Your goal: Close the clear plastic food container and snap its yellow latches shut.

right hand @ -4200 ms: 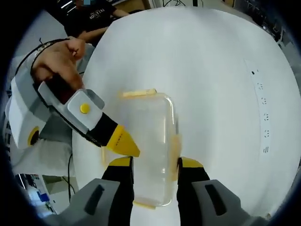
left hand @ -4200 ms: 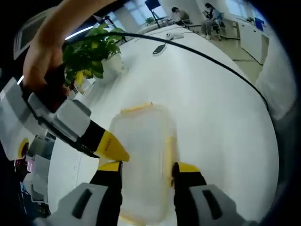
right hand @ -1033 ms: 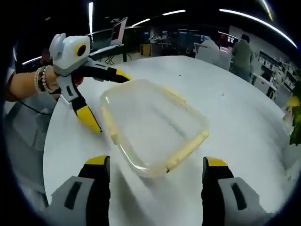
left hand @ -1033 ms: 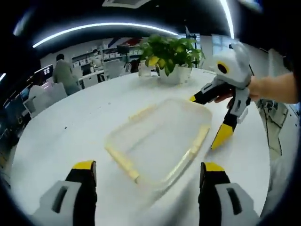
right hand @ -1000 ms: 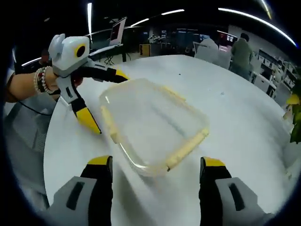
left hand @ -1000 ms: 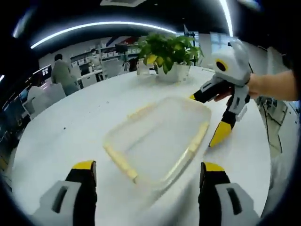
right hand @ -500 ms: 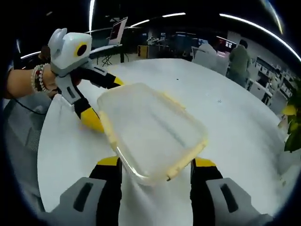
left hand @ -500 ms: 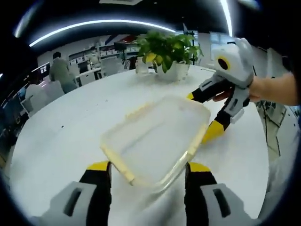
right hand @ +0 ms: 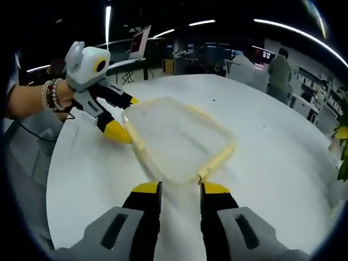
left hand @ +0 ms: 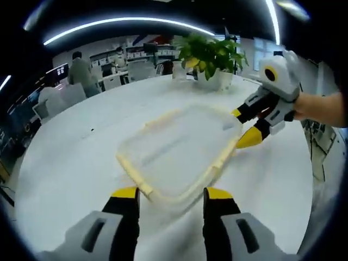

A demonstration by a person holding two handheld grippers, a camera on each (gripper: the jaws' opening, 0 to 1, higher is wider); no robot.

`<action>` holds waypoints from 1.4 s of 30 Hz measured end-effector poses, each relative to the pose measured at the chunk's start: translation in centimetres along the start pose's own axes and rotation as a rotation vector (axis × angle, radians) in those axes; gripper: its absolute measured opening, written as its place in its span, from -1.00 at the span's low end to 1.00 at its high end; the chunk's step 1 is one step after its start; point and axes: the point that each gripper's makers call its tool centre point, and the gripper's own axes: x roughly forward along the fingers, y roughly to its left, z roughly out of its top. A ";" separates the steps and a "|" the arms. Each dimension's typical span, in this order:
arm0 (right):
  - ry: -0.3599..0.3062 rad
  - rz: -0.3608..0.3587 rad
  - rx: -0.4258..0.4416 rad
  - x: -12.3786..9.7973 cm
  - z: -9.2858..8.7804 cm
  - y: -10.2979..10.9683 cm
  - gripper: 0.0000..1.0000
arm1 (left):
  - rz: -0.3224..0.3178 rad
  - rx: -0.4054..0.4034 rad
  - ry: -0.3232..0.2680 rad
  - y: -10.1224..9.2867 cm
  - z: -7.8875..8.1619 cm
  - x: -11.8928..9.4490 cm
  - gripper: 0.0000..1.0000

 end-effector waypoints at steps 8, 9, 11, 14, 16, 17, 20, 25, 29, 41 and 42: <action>-0.021 0.020 -0.028 2.8 2.7 1.2 -0.69 | 0.076 -0.018 0.014 4.3 -1.4 -1.3 -0.21; -0.029 0.019 -0.011 3.1 3.0 1.2 -0.70 | 0.096 -0.035 0.017 4.9 -1.5 -1.4 -0.22; -0.045 0.010 0.032 3.9 3.9 1.0 -0.72 | 0.113 -0.040 0.017 5.6 -1.6 -1.4 -0.22; -0.042 0.003 0.018 4.8 4.8 1.0 -0.74 | 0.135 -0.045 0.027 6.8 -1.6 -1.3 -0.22; -0.040 0.000 0.014 5.1 5.1 0.9 -0.74 | 0.139 -0.045 0.029 7.2 -1.6 -1.3 -0.22; -0.042 0.003 0.022 5.3 5.2 0.9 -0.73 | 0.143 -0.046 0.031 7.4 -1.7 -1.3 -0.22; -0.051 0.001 0.036 5.6 5.4 0.7 -0.74 | 0.143 -0.053 0.030 8.0 -1.6 -1.1 -0.22; -0.055 -0.004 0.055 5.9 5.6 0.6 -0.74 | 0.147 -0.052 0.026 8.6 -1.5 -0.7 -0.23; -0.050 -0.004 0.049 6.2 5.8 0.4 -0.75 | 0.148 -0.061 0.030 8.8 -1.5 -0.7 -0.23; -0.033 -0.006 0.034 6.2 5.7 0.7 -0.71 | 0.159 -0.064 0.035 8.8 -1.5 -1.1 -0.27; -0.033 -0.007 0.035 6.2 5.7 0.7 -0.71 | 0.160 -0.062 0.037 8.7 -1.6 -1.1 -0.27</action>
